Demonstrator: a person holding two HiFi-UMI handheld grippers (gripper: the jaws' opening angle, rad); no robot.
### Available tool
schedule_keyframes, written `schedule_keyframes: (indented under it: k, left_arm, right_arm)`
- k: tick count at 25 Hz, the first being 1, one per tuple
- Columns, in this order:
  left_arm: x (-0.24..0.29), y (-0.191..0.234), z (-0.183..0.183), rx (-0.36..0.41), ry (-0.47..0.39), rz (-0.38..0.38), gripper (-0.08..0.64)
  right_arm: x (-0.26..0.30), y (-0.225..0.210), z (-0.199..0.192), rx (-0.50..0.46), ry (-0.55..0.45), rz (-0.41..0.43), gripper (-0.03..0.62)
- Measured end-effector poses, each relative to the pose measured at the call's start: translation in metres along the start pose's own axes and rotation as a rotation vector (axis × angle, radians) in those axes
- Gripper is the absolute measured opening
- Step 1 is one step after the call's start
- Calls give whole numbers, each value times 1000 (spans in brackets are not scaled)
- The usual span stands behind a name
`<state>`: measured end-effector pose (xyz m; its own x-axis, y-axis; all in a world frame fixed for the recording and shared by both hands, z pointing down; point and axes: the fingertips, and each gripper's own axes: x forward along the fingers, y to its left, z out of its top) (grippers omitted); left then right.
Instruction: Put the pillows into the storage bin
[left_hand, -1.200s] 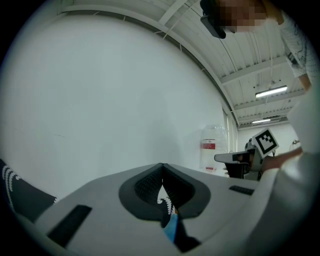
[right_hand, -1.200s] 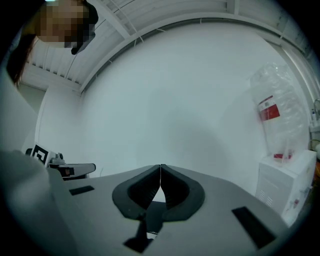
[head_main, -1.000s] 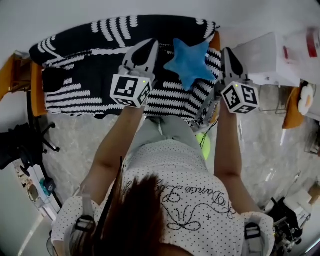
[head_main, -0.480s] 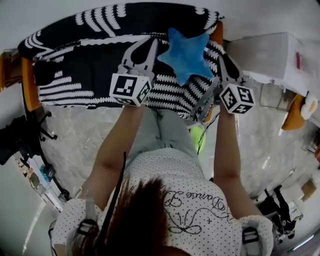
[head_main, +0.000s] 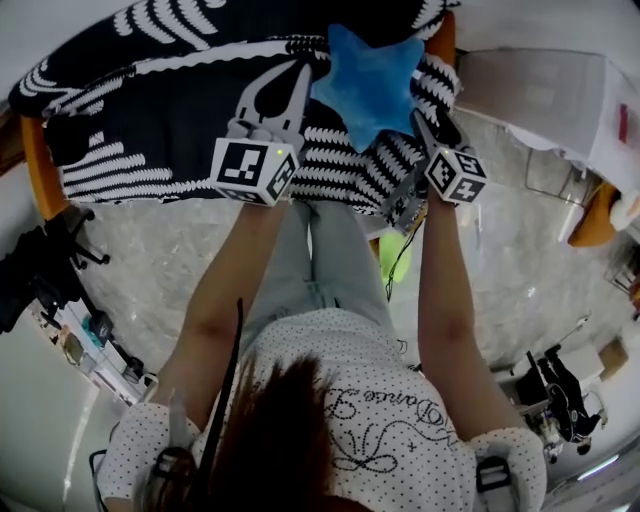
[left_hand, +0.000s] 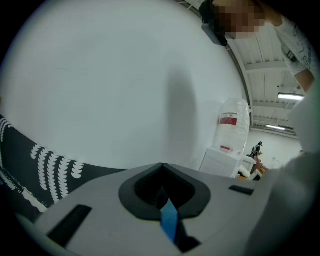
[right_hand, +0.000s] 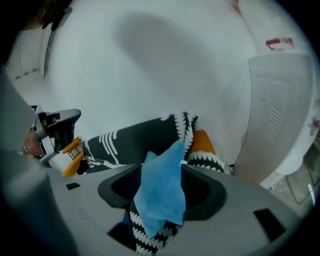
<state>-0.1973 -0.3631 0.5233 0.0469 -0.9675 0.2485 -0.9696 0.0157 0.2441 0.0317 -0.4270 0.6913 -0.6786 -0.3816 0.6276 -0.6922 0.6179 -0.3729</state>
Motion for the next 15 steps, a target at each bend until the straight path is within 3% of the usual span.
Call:
schedule_keyframes:
  k: [3, 6, 9, 15]
  left_arm:
    - [7, 6, -12, 1, 20, 9, 3]
    - [8, 13, -22, -10, 41, 24, 3]
    - [11, 15, -26, -11, 53, 24, 3]
    - [10, 17, -34, -8, 69, 27, 3]
  right_arm:
    - [20, -22, -36, 101, 50, -11, 273]
    - [24, -49, -65, 198, 87, -93, 327]
    - [27, -60, -90, 202, 149, -133, 368]
    - [40, -51, -116, 207, 198, -99, 385]
